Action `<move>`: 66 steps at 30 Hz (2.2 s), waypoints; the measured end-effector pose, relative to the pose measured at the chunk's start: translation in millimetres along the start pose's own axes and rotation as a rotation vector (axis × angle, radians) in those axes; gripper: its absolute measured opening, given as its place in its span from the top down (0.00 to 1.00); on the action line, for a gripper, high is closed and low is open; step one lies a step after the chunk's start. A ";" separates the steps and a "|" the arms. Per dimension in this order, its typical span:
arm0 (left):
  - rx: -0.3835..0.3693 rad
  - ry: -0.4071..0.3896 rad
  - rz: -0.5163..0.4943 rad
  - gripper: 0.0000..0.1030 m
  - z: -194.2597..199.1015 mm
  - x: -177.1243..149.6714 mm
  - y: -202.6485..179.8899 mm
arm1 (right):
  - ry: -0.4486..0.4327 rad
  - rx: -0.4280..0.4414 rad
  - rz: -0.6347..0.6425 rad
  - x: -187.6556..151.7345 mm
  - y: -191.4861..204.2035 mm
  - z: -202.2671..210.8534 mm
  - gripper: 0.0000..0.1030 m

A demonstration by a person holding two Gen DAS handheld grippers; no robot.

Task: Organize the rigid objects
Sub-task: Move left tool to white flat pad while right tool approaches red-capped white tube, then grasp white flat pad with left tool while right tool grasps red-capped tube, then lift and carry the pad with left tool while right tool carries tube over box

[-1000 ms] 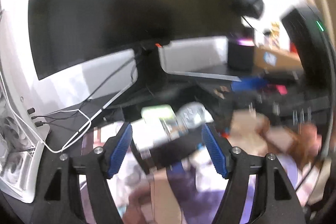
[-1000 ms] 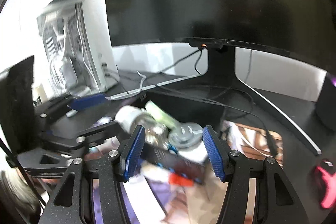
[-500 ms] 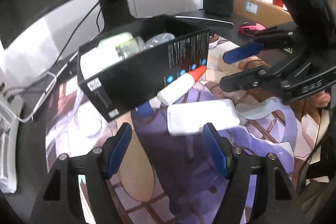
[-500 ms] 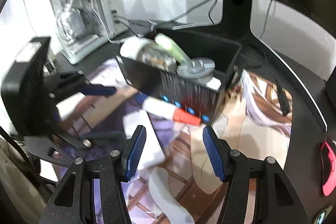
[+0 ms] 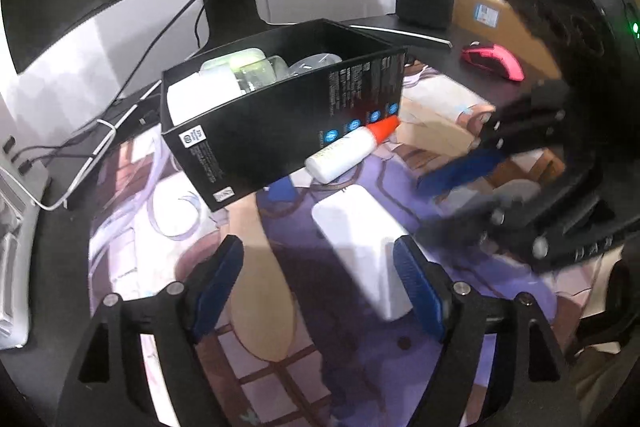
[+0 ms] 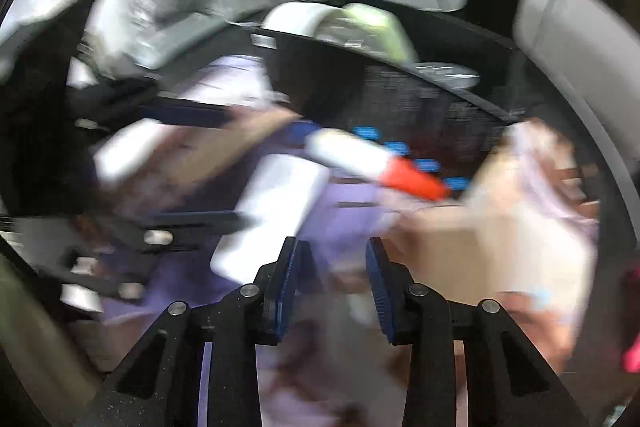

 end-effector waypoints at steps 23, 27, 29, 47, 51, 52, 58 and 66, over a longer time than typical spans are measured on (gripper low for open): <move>0.028 0.036 0.054 0.62 -11.5 1.8 19.4 | -0.064 -0.101 0.071 52.2 -36.3 -20.3 0.64; 0.030 0.033 0.069 0.62 -11.5 2.0 22.9 | -0.057 -0.113 0.067 47.9 -36.1 -18.9 0.64; 0.037 0.030 0.063 0.62 -11.6 2.2 21.3 | -0.051 -0.118 0.077 47.4 -36.2 -18.8 0.63; 0.056 0.022 0.097 0.41 -12.6 1.9 29.1 | 0.023 -0.022 0.032 16.4 -14.1 -14.7 0.70; 0.051 0.025 0.105 0.41 -13.0 1.9 29.6 | -0.004 -0.048 0.041 29.0 -13.0 -24.8 0.52; 0.055 0.024 0.099 0.42 -12.4 1.2 28.4 | -0.005 -0.050 0.044 30.7 -13.2 -27.6 0.52; 0.044 0.024 0.065 0.63 -11.3 0.2 20.6 | 0.003 -0.107 0.069 32.7 -14.5 -27.5 0.80; 0.046 -0.040 0.033 0.63 4.4 7.9 14.4 | -0.042 -0.067 0.045 30.4 -13.8 -7.9 0.80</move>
Point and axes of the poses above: each gripper's, at about its wrist camera, not at the fingertips, and z roughly against the way its jaws point, y to its left, x to its top, the point moved 7 cm from there along -z, roughly the way its jaws point, and after that the axes turned 12 degrees about z, right-handed, at the moved point
